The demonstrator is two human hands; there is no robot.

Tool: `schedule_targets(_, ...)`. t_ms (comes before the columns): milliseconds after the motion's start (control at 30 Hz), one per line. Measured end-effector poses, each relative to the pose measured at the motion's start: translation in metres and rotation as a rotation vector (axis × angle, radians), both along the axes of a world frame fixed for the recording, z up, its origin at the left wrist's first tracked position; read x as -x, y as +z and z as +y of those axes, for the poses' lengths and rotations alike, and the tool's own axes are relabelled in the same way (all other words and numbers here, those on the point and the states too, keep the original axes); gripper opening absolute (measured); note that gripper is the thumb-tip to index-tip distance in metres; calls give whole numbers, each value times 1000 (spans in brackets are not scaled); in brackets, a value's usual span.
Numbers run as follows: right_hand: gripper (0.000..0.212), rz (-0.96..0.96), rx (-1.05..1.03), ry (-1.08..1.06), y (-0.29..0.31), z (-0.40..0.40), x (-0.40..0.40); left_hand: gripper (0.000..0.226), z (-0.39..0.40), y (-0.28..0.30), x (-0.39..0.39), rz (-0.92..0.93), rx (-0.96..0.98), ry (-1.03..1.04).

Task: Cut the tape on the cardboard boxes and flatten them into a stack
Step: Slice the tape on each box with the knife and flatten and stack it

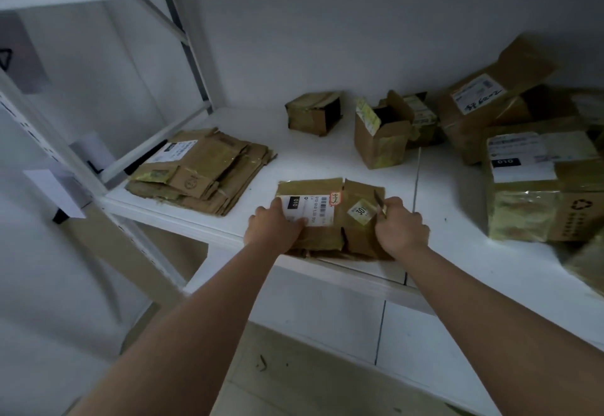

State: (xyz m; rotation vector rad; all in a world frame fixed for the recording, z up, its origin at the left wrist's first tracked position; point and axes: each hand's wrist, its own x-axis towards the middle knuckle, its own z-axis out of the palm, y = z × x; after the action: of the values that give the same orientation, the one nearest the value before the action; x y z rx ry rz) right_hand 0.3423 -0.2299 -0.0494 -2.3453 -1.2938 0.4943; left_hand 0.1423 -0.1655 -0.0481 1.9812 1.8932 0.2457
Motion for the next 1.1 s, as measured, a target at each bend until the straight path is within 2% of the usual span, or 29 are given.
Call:
schedule_targets(133, 32, 182, -198, -69, 2, 3, 14, 70, -2, 5, -2, -139, 11, 37)
schedule_targets(233, 28, 137, -237, -24, 6, 7, 23, 76, -4, 15, 0, -201, 0, 75)
schedule_targets(333, 35, -35, -249, 20, 8, 14, 29, 87, -8, 23, 5, -95, -42, 91)
schedule_targets(467, 38, -223, -220, 73, 12, 28, 42, 88, 1, 32, 17, 70, -258, 84)
schedule_targets(600, 38, -242, -267, 68, 29, 57, 72, 86, 29, 54, 40, 173, -417, 63)
schedule_targets(800, 44, -220, -331, 85, 65, 113, 151, 81, 93, 89, 124, 201, -577, 8)
schedule_targets(1000, 41, -273, -370, 94, 107, 176, 231, 77, 162, 131, 209, 225, -653, -10)
schedule_targets(1100, 41, -279, -367, 78, 104, 197, 258, 77, 188, 130, 238, 209, -623, -29)
